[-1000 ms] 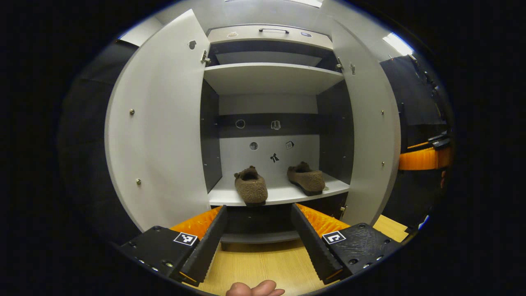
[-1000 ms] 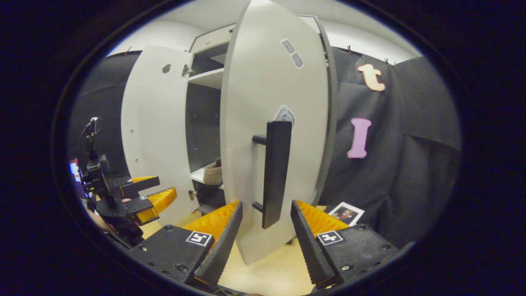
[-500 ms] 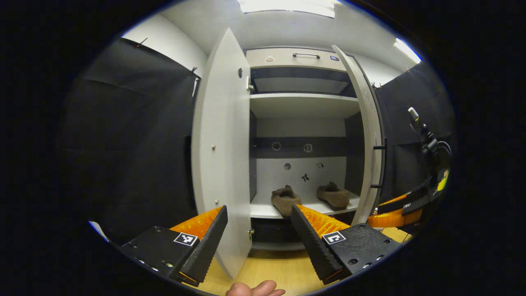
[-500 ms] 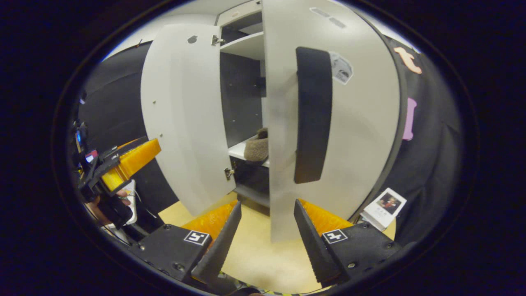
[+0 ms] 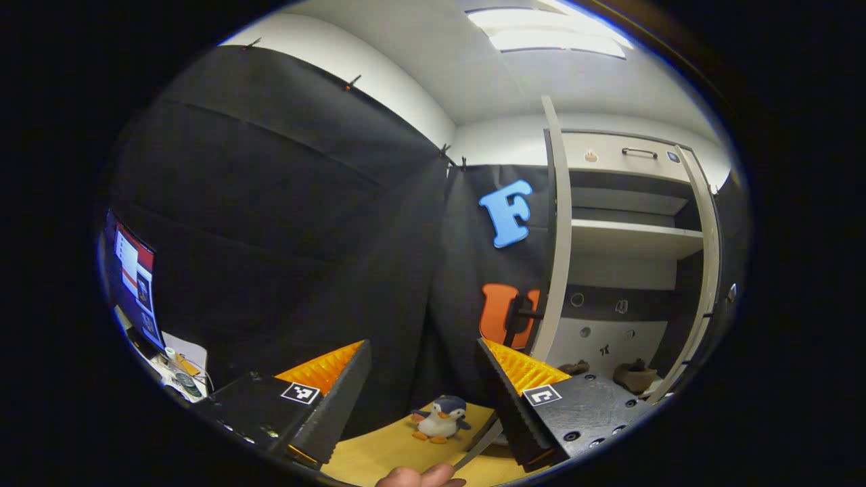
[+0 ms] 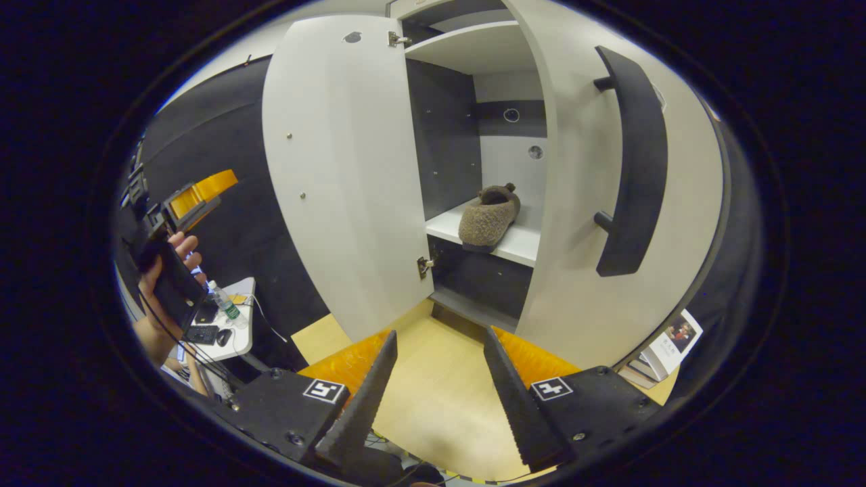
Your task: Grab one shoe with the right hand and put it into the shoe cabinet, grab the other shoe with the left hand and put it into the shoe cabinet; then close the right door with the right hand and the left door with the left hand.
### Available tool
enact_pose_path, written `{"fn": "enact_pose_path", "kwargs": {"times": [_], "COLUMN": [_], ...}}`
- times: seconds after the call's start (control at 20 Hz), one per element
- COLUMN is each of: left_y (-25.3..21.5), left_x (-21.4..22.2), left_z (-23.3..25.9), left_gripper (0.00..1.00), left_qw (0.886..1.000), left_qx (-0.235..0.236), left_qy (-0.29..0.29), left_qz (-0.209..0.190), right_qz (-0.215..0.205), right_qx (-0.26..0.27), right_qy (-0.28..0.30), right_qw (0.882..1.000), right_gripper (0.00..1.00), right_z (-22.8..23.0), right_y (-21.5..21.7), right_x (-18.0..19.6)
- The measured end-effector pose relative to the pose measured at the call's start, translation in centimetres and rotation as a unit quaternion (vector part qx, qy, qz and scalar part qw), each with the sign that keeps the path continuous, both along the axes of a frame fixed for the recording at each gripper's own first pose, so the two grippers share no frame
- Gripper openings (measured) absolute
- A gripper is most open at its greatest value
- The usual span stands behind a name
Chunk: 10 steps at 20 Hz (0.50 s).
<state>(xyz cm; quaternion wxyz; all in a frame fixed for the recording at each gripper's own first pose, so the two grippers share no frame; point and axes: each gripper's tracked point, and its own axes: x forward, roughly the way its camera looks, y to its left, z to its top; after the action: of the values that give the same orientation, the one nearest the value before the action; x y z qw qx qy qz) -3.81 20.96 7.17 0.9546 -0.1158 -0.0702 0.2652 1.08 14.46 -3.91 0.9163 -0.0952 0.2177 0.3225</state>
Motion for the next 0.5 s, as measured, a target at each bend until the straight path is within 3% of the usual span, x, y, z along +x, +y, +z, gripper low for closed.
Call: {"fn": "enact_pose_path", "kwargs": {"times": [0.05, 0.15, 0.2, 0.25, 0.3, 0.35, 0.5], "left_y": [-0.8, -1.2, -2.3, -2.2, -2.4, -2.7, -3.0], "left_x": [1.6, 2.2, 2.6, 2.3, 2.2, 2.5, 3.3], "left_z": [-2.3, -4.0, -3.9, -3.5, -2.9, -3.0, -3.2], "left_gripper": [0.93, 0.94, 0.8, 0.94, 0.76, 0.86, 0.86], "left_qw": [0.999, 0.995, 0.994, 0.994, 0.993, 0.992, 0.992], "left_qx": [-0.009, 0.008, 0.018, 0.039, 0.063, 0.08, 0.07], "left_qy": [0.04, 0.1, 0.101, 0.1, 0.096, 0.093, 0.085], "left_qz": [-0.022, -0.022, -0.043, -0.036, -0.032, -0.035, -0.056], "right_qz": [-0.003, -0.004, -0.011, -0.018, -0.025, -0.03, -0.047], "right_qx": [-0.001, -0.007, -0.015, -0.022, -0.028, -0.031, -0.033], "right_qy": [0.002, 0.004, -0.001, -0.007, -0.009, -0.007, 0.006], "right_qw": [1.0, 1.0, 1.0, 1.0, 0.999, 0.999, 0.998], "right_gripper": [0.86, 0.86, 0.86, 0.86, 0.86, 0.81, 0.86], "right_z": [-0.1, -0.4, -0.5, -0.6, -0.9, -1.3, -2.1], "right_y": [0.0, -0.2, -0.6, -1.1, -1.8, -2.7, -3.8], "right_x": [-0.1, -0.2, -0.1, -0.2, -0.3, -0.6, -0.6]}}
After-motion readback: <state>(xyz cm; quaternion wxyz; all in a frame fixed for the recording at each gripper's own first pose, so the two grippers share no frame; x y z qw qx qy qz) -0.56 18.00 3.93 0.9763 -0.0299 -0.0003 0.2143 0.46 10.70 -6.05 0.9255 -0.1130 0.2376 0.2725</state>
